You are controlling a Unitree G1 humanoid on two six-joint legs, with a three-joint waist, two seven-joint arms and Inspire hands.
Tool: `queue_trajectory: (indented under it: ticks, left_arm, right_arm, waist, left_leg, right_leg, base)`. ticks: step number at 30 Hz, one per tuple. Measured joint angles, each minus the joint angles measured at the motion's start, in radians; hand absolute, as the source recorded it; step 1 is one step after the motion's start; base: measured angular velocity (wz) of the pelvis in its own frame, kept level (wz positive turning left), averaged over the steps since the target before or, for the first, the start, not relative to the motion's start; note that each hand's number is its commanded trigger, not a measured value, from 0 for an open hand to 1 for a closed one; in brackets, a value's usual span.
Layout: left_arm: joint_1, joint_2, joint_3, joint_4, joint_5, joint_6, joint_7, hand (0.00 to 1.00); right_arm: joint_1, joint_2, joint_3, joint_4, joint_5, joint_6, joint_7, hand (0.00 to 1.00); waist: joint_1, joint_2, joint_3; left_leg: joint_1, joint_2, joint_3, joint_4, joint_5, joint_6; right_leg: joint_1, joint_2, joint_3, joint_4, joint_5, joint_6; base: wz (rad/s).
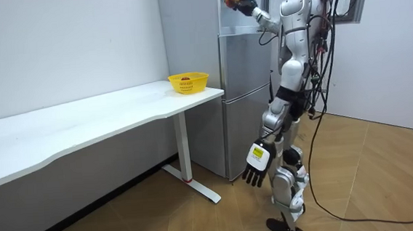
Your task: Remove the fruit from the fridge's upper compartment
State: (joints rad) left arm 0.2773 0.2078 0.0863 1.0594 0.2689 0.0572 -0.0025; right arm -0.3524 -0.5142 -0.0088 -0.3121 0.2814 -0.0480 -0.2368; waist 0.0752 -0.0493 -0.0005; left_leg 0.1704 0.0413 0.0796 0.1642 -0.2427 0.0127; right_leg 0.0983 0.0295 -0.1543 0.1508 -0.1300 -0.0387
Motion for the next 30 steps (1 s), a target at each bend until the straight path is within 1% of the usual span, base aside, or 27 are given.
queue_trajectory:
  ticks: [2,5,6,7,9,12,13,15,17,20,23,26,28,30]
  left_arm:
    - [-0.001,0.0,0.0,0.001,0.0,-0.008,0.001,0.0]
    - [0.002,0.0,0.002,0.013,0.001,-0.017,0.018,0.0]
    - [-0.001,0.0,0.003,0.015,0.0,-0.022,0.021,0.0]
    - [-0.001,-0.001,0.003,0.019,0.001,-0.024,0.021,0.0]
    - [0.006,-0.006,0.009,0.023,0.0,-0.028,0.02,0.0]
    - [0.01,-0.009,0.008,0.028,-0.002,-0.039,0.02,0.0]
    - [0.01,-0.01,0.008,0.029,-0.001,-0.042,0.02,0.0]
    - [0.008,-0.012,0.009,0.043,0.001,-0.059,0.02,0.0]
    - [0.007,-0.014,0.01,0.044,0.006,-0.066,0.02,0.0]
    - [0.005,-0.017,0.009,0.044,0.006,-0.069,0.02,0.0]
    - [0.004,-0.017,0.005,0.044,-0.001,-0.07,0.021,0.0]
    - [0.002,-0.016,-0.015,0.042,-0.001,-0.07,0.016,0.0]
    - [-0.003,-0.016,-0.015,0.041,0.0,-0.07,0.007,0.0]
    - [-0.015,-0.011,-0.015,0.043,0.0,-0.071,-0.014,0.0]
  right_arm:
    - [0.024,0.002,-0.01,-0.065,-0.005,-0.012,-0.001,1.0]
    - [0.039,0.015,-0.018,-0.132,-0.005,-0.043,-0.002,1.0]
    - [0.041,0.02,-0.021,-0.151,-0.003,-0.052,-0.002,1.0]
    - [0.041,0.025,-0.024,-0.162,-0.002,-0.052,-0.002,1.0]
    - [0.041,0.063,-0.027,-0.211,-0.005,-0.068,0.0,1.0]
    - [0.043,0.088,-0.028,-0.26,-0.019,-0.093,0.017,1.0]
    - [0.043,0.089,-0.028,-0.266,-0.027,-0.099,0.022,1.0]
    - [0.044,0.089,-0.027,-0.296,-0.09,-0.115,0.036,1.0]
    - [0.044,0.089,-0.024,-0.312,-0.136,-0.135,0.054,1.0]
    - [0.044,0.088,-0.008,-0.344,-0.163,-0.15,0.085,1.0]
    - [0.044,0.088,0.017,-0.355,-0.169,-0.15,0.113,1.0]
    - [0.044,0.089,0.051,-0.357,-0.198,-0.147,0.141,1.0]
    - [0.044,0.09,0.079,-0.357,-0.226,-0.146,0.163,1.0]
    - [0.044,0.101,0.129,-0.357,-0.257,-0.142,0.218,1.0]
  waist:
    - [0.0,0.001,-0.0004]
    - [0.0,0.005,-0.0012]
    - [-0.002,0.003,-0.0029]
    - [-0.005,0.003,-0.0031]
    - [-0.017,0.003,-0.0034]
    - [-0.024,0.003,-0.0034]
    - [-0.025,0.003,-0.0035]
    - [-0.023,0.003,-0.0036]
    - [-0.019,0.002,-0.0039]
    - [-0.014,0.001,-0.0046]
    - [-0.012,-0.002,-0.0066]
    - [-0.009,-0.002,-0.0066]
    - [0.002,-0.003,-0.0072]
    - [0.02,-0.003,-0.0069]
  left_leg:
    - [-0.002,0.001,0.001,-0.002,-0.001,-0.001]
    - [-0.002,0.002,0.004,-0.003,-0.001,-0.002]
    - [-0.002,0.002,0.005,-0.003,-0.002,-0.002]
    - [-0.002,0.002,0.005,-0.003,-0.002,-0.003]
    - [-0.002,0.0,0.006,-0.003,-0.002,-0.003]
    - [-0.003,0.0,0.005,-0.001,-0.002,-0.003]
    - [-0.003,0.0,0.005,0.0,-0.002,-0.003]
    - [-0.003,-0.001,0.005,0.001,-0.002,-0.003]
    - [-0.003,-0.001,0.004,-0.001,-0.002,-0.003]
    - [-0.003,0.0,0.004,-0.005,-0.002,-0.003]
    - [-0.003,0.0,0.002,-0.006,-0.002,-0.003]
    - [-0.005,-0.001,0.002,-0.007,-0.002,-0.003]
    - [-0.005,0.0,0.002,-0.012,-0.002,-0.003]
    - [-0.004,0.0,-0.001,-0.012,-0.002,-0.003]
  right_leg:
    - [-0.005,0.002,0.004,0.004,0.0,0.0]
    - [-0.009,0.005,0.014,0.008,0.002,-0.003]
    - [-0.009,0.005,0.015,0.009,0.002,-0.003]
    - [-0.009,0.005,0.015,0.009,0.002,-0.003]
    - [-0.009,0.006,0.018,0.008,0.002,-0.004]
    - [-0.008,0.006,0.019,0.007,0.002,-0.004]
    - [-0.008,0.006,0.018,0.007,0.002,-0.004]
    - [-0.01,0.007,0.019,0.008,0.002,-0.004]
    - [-0.011,0.007,0.018,0.007,0.002,-0.004]
    - [-0.013,0.008,0.016,0.006,0.002,-0.004]
    - [-0.013,0.009,0.014,0.006,0.002,-0.004]
    - [-0.016,0.008,0.014,0.008,0.002,-0.004]
    - [-0.017,0.009,0.013,0.008,0.002,-0.004]
    - [-0.016,0.009,0.014,0.012,0.002,-0.004]
  base:
    - [-0.02]
    - [-0.07]
    - [-0.05]
    - [0.0]
    - [0.0]
    - [0.0]
    - [0.0]
    - [0.0]
    - [0.0]
    - [0.0]
    - [0.0]
    - [0.0]
    - [-0.02]
    - [0.02]
